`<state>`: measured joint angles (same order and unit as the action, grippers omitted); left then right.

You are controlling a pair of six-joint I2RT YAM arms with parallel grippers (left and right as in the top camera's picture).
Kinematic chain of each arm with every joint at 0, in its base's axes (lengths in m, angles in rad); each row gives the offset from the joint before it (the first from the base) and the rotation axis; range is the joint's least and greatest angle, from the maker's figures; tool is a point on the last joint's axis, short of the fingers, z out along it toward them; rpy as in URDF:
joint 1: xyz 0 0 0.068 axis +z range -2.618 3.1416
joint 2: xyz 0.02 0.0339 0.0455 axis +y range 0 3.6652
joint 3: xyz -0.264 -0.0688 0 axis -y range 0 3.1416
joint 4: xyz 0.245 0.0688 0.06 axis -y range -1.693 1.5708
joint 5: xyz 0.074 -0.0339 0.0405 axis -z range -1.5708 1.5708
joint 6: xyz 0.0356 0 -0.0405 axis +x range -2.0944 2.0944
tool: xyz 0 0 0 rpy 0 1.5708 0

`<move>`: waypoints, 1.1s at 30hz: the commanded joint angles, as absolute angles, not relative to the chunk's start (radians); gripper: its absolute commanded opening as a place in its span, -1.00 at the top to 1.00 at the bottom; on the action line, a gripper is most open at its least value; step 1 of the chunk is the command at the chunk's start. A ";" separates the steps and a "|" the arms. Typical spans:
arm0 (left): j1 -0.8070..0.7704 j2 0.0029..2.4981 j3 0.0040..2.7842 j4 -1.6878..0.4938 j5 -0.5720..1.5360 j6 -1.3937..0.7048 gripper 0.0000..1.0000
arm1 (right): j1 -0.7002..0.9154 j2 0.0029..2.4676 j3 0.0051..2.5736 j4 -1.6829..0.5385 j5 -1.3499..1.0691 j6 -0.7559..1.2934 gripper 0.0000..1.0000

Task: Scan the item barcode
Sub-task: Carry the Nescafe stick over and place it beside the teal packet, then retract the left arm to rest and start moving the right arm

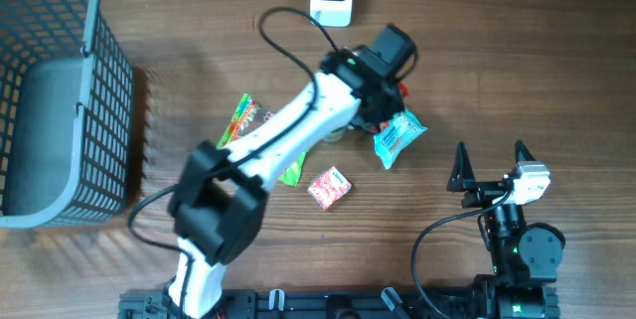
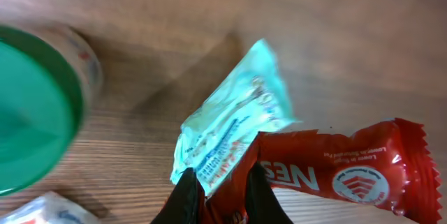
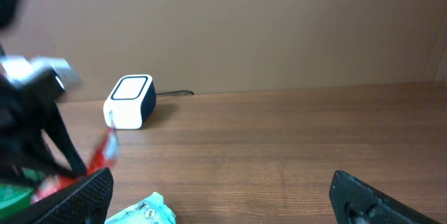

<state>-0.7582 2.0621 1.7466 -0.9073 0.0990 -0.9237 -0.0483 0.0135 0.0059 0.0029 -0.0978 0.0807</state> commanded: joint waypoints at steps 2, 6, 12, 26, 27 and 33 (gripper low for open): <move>-0.768 2.146 1.738 -0.910 0.055 -0.983 0.92 | -0.043 0.007 0.005 0.006 -0.113 0.071 -0.99; -0.733 2.155 1.738 -0.902 0.009 -1.004 0.88 | -0.043 0.007 0.005 0.006 -0.113 0.071 -0.99; -0.701 2.169 1.731 -0.890 -0.039 -1.003 0.78 | -0.043 0.007 0.005 0.006 -0.113 0.071 -0.99; -0.662 2.078 1.869 -0.886 -0.046 -0.955 -1.00 | -0.043 0.007 0.005 0.006 -0.113 0.070 -0.99; -0.650 2.052 1.914 -0.885 -0.047 -0.921 -1.00 | -0.043 0.007 0.005 0.006 -0.113 0.071 -0.99; -0.611 1.961 2.163 -0.867 -0.200 -0.797 -1.00 | -0.043 0.007 0.005 0.006 -0.113 0.071 -0.99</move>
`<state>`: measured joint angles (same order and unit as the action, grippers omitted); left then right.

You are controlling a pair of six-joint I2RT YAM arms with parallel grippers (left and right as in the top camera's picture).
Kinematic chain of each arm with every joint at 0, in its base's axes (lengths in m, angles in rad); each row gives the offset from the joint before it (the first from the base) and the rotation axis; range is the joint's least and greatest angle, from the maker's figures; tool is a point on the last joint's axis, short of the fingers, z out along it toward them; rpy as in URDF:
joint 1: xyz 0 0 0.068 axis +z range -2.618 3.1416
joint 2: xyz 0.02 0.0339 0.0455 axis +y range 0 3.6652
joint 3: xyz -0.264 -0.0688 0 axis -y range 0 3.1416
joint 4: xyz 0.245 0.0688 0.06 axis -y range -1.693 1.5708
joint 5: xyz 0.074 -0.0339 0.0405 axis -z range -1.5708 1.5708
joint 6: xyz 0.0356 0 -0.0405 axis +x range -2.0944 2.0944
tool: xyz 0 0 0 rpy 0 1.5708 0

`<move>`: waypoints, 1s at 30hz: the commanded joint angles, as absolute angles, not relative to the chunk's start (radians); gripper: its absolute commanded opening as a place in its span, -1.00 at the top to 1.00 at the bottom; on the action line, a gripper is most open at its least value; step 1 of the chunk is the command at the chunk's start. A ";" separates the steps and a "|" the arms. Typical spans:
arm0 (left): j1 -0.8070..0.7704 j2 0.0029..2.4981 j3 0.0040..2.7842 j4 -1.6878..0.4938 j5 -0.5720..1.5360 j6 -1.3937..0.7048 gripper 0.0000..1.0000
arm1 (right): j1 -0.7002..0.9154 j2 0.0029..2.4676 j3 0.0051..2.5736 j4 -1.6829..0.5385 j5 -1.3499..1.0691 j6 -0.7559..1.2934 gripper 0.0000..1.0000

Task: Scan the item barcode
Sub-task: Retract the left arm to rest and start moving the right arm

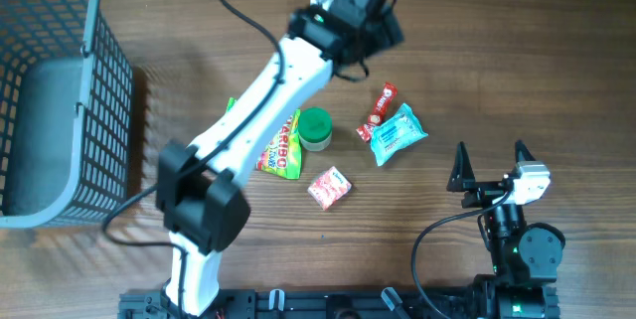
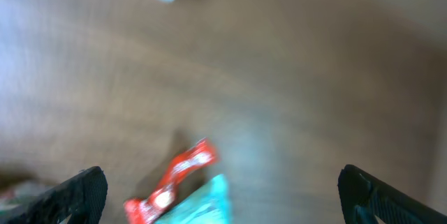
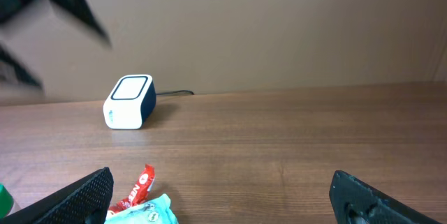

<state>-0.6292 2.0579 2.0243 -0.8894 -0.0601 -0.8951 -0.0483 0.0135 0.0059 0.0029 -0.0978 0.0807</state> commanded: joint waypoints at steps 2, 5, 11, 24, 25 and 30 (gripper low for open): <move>-0.597 1.942 2.248 -0.814 -0.262 -0.715 -1.00 | -0.043 0.007 0.005 0.006 -0.113 0.071 -0.99; -0.576 1.909 2.395 -0.702 -0.382 -0.553 -0.99 | -0.043 0.007 0.005 0.009 -0.111 0.067 -1.00; -0.540 1.839 2.565 -0.593 -0.685 -0.198 -1.00 | -0.043 0.015 0.007 0.015 -0.251 0.603 -1.00; -0.403 1.509 2.359 -0.716 -0.786 -0.090 -1.00 | -0.043 0.141 0.130 -0.038 -0.422 1.273 -0.99; -0.388 1.459 2.289 -0.704 -0.786 -0.090 -1.00 | -0.043 0.201 0.212 -0.127 -0.411 1.221 -0.99; -0.309 1.240 1.958 -0.608 -0.786 -0.090 -1.00 | -0.040 0.571 0.645 -0.493 -0.405 1.037 -0.99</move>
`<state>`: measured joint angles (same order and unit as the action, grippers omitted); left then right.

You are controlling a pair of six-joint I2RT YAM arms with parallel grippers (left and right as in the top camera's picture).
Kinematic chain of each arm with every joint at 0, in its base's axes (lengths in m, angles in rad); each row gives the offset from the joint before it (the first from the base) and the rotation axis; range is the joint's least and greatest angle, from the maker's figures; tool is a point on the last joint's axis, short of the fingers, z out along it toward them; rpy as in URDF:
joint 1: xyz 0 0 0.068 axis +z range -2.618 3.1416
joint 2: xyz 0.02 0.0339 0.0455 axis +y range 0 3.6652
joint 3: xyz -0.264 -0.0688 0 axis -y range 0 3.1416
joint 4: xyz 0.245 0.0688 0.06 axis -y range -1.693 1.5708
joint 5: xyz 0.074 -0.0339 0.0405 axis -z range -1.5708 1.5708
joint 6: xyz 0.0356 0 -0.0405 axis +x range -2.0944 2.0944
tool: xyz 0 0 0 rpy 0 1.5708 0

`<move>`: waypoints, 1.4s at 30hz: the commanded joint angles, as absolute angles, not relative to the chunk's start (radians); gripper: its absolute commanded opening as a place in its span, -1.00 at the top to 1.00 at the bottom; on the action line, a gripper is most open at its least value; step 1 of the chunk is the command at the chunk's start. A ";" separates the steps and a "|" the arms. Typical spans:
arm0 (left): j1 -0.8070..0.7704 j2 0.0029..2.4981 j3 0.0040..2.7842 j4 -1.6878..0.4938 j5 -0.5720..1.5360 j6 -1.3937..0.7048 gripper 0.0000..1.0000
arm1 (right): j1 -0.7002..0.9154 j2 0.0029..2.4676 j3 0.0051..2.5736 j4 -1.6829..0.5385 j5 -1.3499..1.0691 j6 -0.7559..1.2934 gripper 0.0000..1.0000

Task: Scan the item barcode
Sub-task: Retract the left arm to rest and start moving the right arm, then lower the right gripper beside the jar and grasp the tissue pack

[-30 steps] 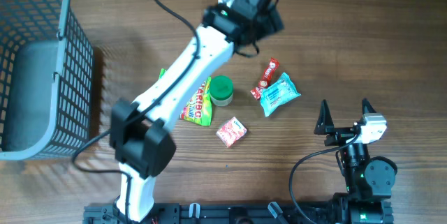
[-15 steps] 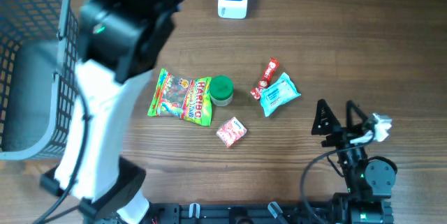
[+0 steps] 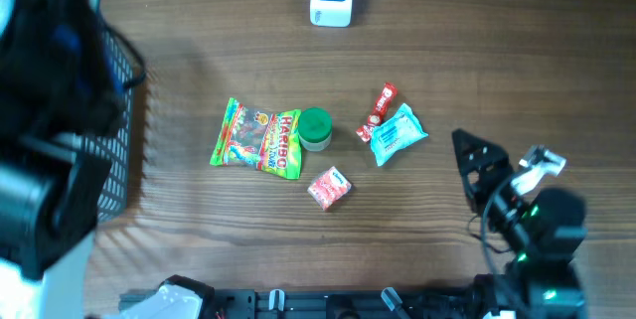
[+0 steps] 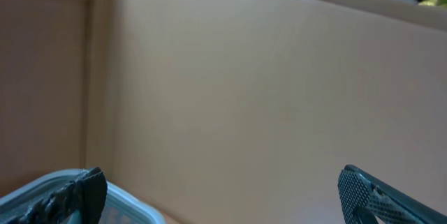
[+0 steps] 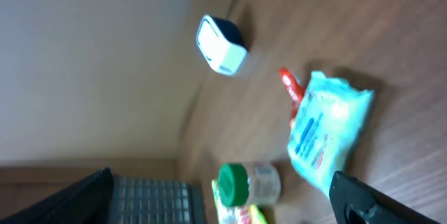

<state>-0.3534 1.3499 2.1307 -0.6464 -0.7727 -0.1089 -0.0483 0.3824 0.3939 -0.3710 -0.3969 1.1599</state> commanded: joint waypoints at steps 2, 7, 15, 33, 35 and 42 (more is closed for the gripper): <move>-0.270 1.134 1.791 -0.547 -0.786 -0.110 -1.00 | -0.009 0.786 0.918 -0.741 -0.381 0.970 -0.99; -0.166 0.933 1.557 -0.512 -0.595 -0.143 -1.00 | 0.160 1.152 1.325 -1.146 -0.297 0.925 -1.00; 0.014 0.783 1.506 -0.484 -0.550 -0.249 -1.00 | 0.516 1.531 1.364 -1.144 -0.287 0.577 -1.00; 0.033 0.721 1.506 -0.527 -0.483 -0.376 -1.00 | 0.637 1.903 1.232 -0.808 -0.409 0.053 -0.56; 0.033 0.722 1.506 -0.527 -0.483 -0.375 -1.00 | 0.637 1.906 1.175 -0.740 -0.410 0.052 -0.51; 0.033 0.722 1.506 -0.527 -0.484 -0.375 -1.00 | 0.635 1.906 1.140 -0.720 -0.437 0.025 0.06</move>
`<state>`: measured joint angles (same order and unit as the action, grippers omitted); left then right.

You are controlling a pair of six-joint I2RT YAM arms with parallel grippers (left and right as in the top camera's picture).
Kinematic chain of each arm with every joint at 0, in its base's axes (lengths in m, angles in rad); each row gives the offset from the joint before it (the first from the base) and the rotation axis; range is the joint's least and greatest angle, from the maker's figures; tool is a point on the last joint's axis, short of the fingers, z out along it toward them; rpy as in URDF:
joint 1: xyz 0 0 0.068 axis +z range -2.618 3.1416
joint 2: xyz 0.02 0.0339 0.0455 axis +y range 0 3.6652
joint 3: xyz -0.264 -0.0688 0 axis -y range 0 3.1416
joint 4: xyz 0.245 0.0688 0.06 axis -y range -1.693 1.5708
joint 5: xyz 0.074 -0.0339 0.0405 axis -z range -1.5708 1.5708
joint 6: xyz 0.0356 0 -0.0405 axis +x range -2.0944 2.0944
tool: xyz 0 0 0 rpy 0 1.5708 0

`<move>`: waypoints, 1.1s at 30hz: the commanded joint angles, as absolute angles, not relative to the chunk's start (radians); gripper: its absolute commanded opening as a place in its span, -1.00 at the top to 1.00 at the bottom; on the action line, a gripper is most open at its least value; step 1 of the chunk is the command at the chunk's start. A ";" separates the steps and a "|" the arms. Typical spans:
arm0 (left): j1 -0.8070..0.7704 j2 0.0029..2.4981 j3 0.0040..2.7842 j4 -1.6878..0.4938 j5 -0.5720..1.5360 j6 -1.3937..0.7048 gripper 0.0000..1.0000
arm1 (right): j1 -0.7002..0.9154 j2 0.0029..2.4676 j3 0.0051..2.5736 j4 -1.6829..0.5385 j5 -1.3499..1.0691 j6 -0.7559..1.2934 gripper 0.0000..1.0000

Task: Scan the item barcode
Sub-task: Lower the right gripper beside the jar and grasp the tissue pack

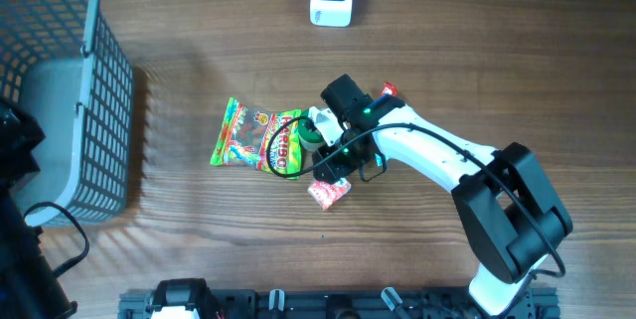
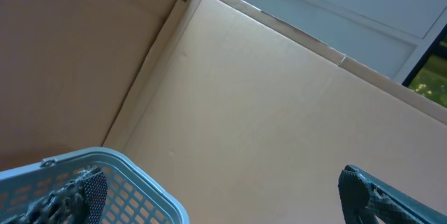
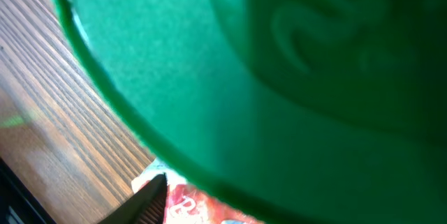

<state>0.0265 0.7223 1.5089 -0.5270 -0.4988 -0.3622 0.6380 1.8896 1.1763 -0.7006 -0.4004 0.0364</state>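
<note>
My right gripper [image 1: 336, 163] has reached in to the middle of the table. It sits just right of the green-lidded jar [image 1: 312, 130] and over the red-and-white packet [image 1: 328, 192]. In the right wrist view the green lid [image 3: 279, 63] fills the frame. One finger [image 3: 150, 197] shows over the red packet [image 3: 192, 208]; the other finger is hidden. The white scanner stands at the far edge. The red bar [image 1: 388, 89] peeks out beyond the arm. My left gripper [image 2: 218, 178] is open, facing a cardboard wall.
A gummy bag [image 1: 254, 138] lies left of the jar. A grey mesh basket [image 1: 89, 110] takes up the left side, its rim [image 2: 133, 172] showing in the left wrist view. My left arm [image 1: 16, 155] is at the left edge. The right arm covers the blue packet's spot.
My right arm was raised at the lower right with its gripper open; now it is down beside the jar, over the red-and-white packet. My left arm has drawn back to the left edge.
My left gripper was shut on the red bar beside the blue packet. Then it was open near the scanner, with the bar lying on the table. Then it was over the basket while the right arm lifted. Now the right gripper is at the jar.
</note>
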 commanded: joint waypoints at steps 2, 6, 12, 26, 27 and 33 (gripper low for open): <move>0.033 0.722 1.506 -0.526 -0.484 -0.375 -1.00 | 0.629 1.906 1.140 -0.728 -0.443 -0.001 -0.05; 0.033 0.722 1.506 -0.526 -0.484 -0.375 -1.00 | 0.572 1.900 1.148 -0.818 -0.509 -0.069 -0.54; 0.033 0.727 1.506 -0.516 -0.511 -0.375 -1.00 | 0.524 1.901 1.115 -0.779 -0.601 -0.169 -0.56; 0.033 0.726 1.506 -0.508 -0.517 -0.375 -1.00 | 0.524 1.908 0.981 -0.676 -0.600 -0.155 0.01; 0.033 0.726 1.506 -0.508 -0.517 -0.375 -1.00 | 0.524 1.908 0.974 -0.669 -0.601 -0.153 0.03; 0.033 0.719 1.506 -0.504 -0.551 -0.374 -1.00 | 0.531 1.896 0.968 -0.667 -0.547 -0.058 -0.20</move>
<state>0.0265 0.7227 1.5089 -0.5121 -0.5144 -0.3656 0.5182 1.8500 1.0298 -0.6277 -0.6353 -0.1848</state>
